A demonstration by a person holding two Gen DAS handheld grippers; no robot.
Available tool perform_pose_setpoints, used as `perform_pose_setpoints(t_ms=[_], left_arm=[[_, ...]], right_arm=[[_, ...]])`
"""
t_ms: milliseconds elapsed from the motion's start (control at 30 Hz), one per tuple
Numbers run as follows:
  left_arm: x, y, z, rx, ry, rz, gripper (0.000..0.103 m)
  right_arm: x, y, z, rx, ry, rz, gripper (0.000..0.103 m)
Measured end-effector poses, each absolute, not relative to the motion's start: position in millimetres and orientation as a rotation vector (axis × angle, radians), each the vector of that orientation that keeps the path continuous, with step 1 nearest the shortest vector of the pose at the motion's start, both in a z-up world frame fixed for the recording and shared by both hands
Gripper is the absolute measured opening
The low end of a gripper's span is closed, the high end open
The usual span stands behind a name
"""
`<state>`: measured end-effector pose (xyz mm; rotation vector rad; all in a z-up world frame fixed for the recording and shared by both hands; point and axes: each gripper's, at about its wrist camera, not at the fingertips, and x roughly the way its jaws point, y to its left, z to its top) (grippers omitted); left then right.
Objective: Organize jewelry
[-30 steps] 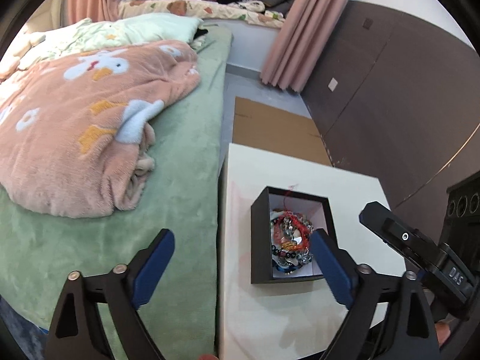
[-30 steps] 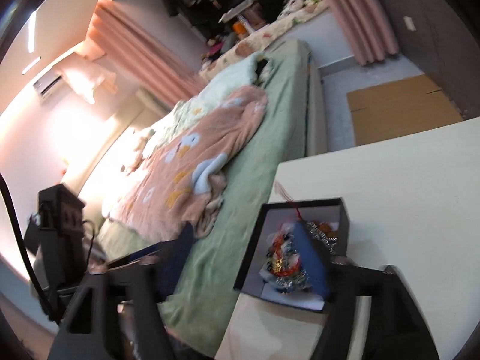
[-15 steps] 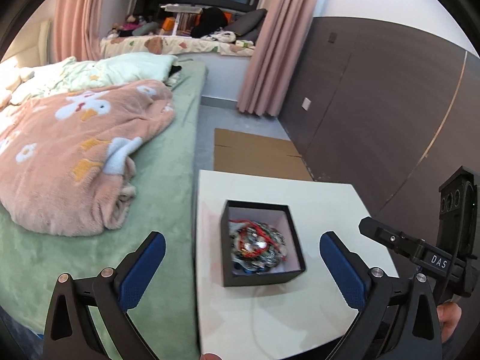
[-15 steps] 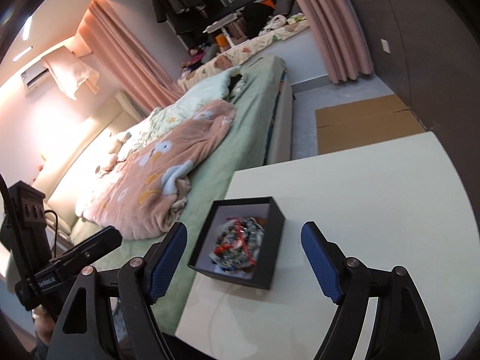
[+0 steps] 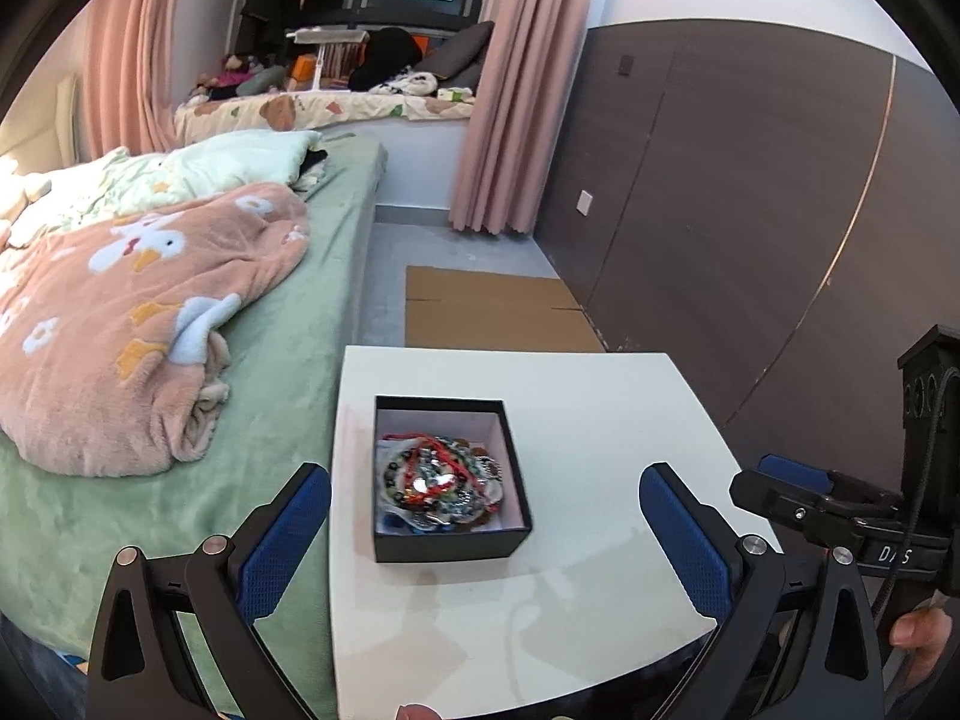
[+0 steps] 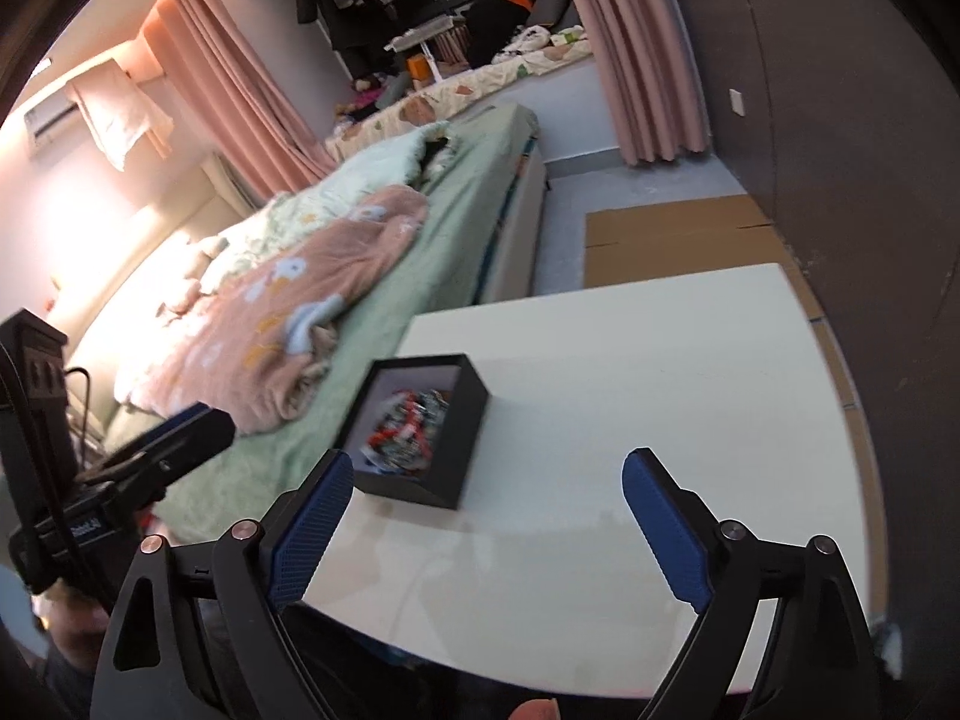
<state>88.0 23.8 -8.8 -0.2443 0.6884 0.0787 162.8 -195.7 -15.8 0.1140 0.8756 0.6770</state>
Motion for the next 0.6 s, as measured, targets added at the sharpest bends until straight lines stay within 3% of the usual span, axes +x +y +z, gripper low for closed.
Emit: perform_pose_setpoints(t_ms=[100, 600], left_arm=[[85.8, 13.9, -5.6, -0.241, 0.668, 0.090, 0.103], [75.1, -24.0, 6.3, -0.167, 0.667, 0.081, 0.103]], right_arm=[[161.0, -206.1, -12.1, 0.092, 0.865, 0.652, 0.103], [135.9, -244.6, 7.6, 0.039, 0.798, 0.650, 0.103]])
